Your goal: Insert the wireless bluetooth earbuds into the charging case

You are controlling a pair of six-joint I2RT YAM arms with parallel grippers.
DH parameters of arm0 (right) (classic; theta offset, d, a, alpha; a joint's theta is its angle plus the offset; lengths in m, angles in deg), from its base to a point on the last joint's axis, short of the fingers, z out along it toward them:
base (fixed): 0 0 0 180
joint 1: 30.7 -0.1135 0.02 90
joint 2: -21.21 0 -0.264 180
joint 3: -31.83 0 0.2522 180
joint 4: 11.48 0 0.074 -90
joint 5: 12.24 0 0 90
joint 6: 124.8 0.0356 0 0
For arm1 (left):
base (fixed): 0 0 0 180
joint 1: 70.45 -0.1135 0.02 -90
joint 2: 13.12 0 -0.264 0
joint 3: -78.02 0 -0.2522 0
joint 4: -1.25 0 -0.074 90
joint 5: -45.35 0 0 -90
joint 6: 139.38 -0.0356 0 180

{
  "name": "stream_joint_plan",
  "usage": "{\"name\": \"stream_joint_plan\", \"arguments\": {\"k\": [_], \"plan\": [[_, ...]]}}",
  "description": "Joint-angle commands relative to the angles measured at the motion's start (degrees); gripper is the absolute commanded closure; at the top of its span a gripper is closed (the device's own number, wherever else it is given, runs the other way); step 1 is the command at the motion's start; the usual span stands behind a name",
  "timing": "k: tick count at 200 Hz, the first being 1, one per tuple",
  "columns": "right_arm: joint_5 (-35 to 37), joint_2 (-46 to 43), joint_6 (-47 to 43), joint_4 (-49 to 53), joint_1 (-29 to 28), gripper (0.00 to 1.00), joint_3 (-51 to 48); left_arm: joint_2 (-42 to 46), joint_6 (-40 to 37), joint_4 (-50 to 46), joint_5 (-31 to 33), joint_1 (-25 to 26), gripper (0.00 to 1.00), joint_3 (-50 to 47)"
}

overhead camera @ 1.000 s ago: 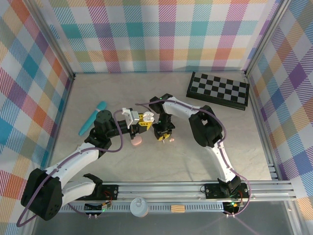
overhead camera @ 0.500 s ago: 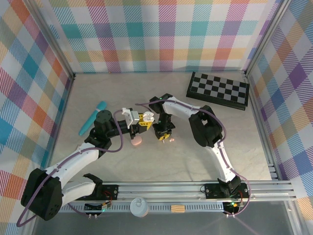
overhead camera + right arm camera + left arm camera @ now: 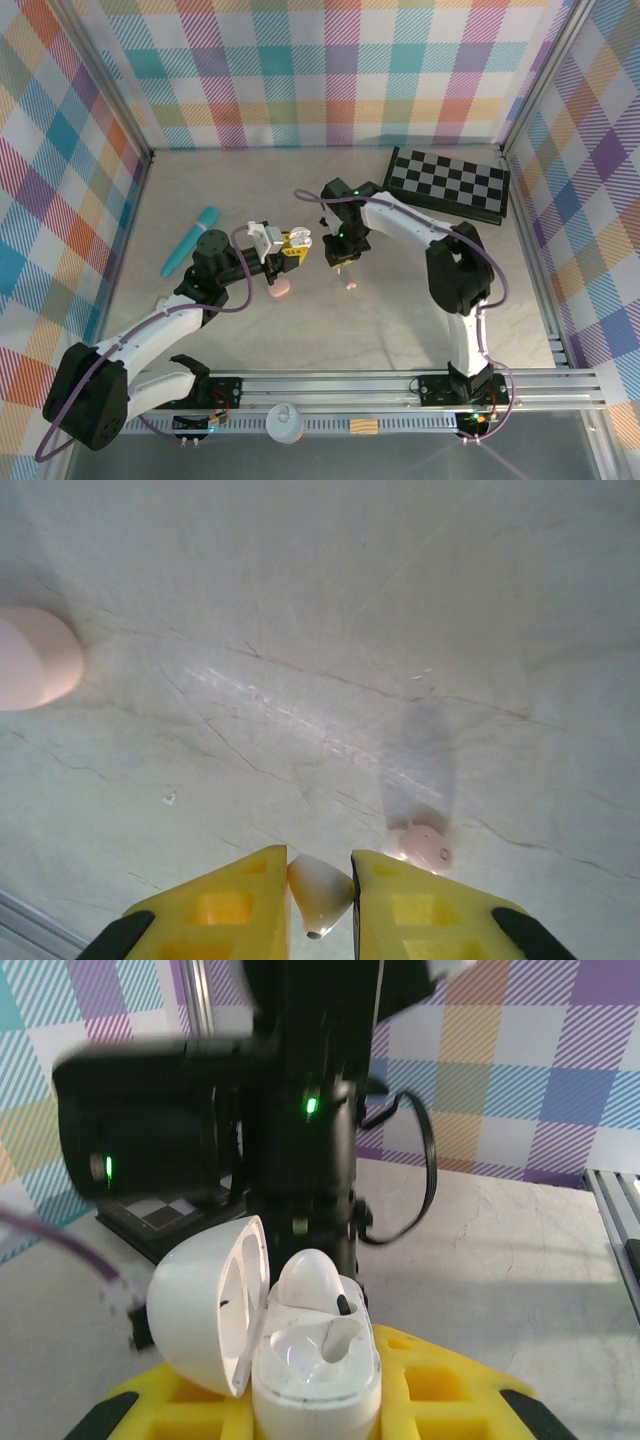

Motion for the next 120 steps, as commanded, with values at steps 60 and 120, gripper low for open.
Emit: {"name": "stream_joint_plan", "arguments": {"k": [60, 120], "plan": [[3.28, -12.77, -0.53, 0.82, 0.67, 0.80, 2.82, -4.59, 3.89, 6.15, 4.38, 1.66, 0.87, -0.36], [0.95, -16.50, -1.88, 1.60, 0.67, 0.80, 7.73, -13.04, 5.28, 12.20, 3.72, 2.83, 0.87, 1.82]]}}
